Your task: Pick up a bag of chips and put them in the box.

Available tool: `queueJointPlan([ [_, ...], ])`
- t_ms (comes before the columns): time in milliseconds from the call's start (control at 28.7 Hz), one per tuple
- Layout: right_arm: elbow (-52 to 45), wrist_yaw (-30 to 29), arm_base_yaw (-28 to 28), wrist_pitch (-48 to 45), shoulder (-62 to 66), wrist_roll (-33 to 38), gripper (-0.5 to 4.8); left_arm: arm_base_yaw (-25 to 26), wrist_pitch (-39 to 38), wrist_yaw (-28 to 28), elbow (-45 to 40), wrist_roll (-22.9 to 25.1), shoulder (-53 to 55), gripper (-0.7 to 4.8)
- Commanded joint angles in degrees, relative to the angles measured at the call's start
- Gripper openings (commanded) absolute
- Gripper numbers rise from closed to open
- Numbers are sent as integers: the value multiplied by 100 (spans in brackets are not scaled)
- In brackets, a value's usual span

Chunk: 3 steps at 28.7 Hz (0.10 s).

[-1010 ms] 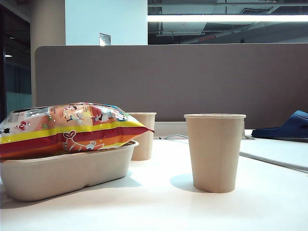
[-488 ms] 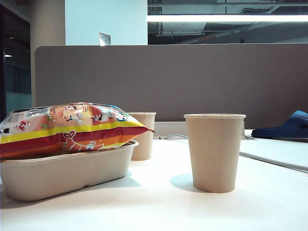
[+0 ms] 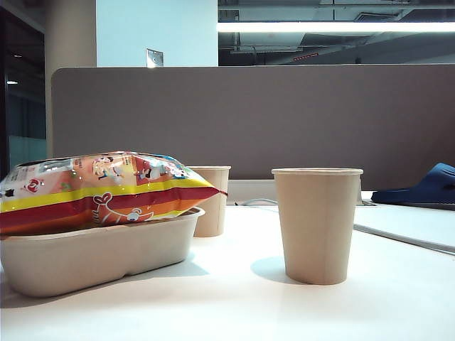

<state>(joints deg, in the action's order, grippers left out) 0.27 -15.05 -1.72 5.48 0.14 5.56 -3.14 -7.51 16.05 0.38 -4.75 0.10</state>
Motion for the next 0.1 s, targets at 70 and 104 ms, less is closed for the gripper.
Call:
queueJointPlan([
  [70,-2,-9,-4,-83,4,0,103,-4,31,26,13,-17,4,79],
  [104,-2,-9,-4,-83,4,0,103,-4,31,26,13,-17,4,79],
])
